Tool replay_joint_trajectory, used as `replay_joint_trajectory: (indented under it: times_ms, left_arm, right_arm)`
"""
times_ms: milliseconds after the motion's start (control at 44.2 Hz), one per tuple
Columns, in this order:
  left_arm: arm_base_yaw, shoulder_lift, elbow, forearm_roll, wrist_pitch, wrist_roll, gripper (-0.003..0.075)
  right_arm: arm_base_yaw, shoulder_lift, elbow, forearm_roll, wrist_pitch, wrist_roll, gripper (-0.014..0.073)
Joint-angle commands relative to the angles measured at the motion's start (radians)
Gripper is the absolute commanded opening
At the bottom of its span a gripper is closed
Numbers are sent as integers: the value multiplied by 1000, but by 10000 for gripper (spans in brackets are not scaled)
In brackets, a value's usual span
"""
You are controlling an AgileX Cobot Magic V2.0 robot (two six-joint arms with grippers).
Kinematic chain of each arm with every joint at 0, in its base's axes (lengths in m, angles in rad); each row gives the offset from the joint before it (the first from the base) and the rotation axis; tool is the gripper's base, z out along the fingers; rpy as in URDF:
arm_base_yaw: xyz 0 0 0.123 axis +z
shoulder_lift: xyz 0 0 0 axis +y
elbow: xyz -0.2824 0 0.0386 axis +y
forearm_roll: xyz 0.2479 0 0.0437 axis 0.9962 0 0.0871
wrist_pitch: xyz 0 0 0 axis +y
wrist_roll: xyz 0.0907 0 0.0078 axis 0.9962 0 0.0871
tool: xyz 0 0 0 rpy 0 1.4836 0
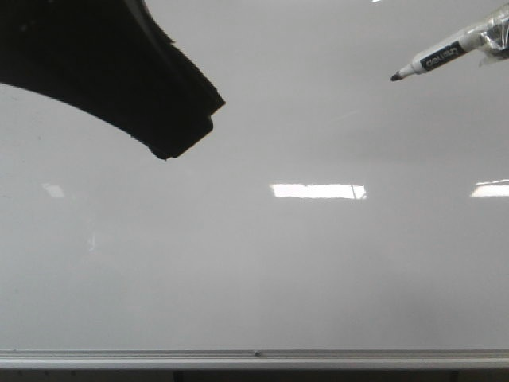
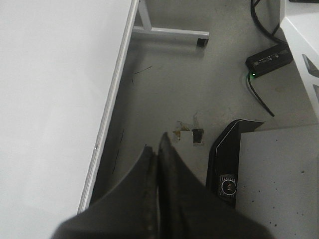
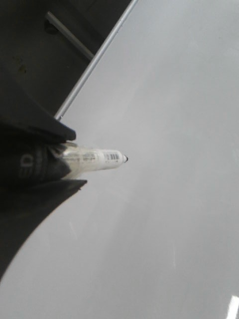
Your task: Write number 4 on whiteboard
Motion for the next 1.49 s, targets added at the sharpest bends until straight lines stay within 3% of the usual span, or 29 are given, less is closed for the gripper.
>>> replay_joint_trajectory:
  times_ms: [0, 430, 815, 1471]
  left_arm:
    - [-6, -25, -32, -26, -40, -9, -20]
    - [-6, -25, -32, -26, -40, -9, -20]
    - [-6, -25, -32, -26, -40, -9, -20]
    - [-6, -25, -32, -26, -40, -9, -20]
  right_arm:
    - [-6, 35, -50, 33, -123, 5, -60]
    - [-6, 430, -388, 33, -206, 5, -60]
    - [-6, 532, -439, 33, -246, 5, -60]
    - [-7, 602, -439, 32, -184, 4, -60]
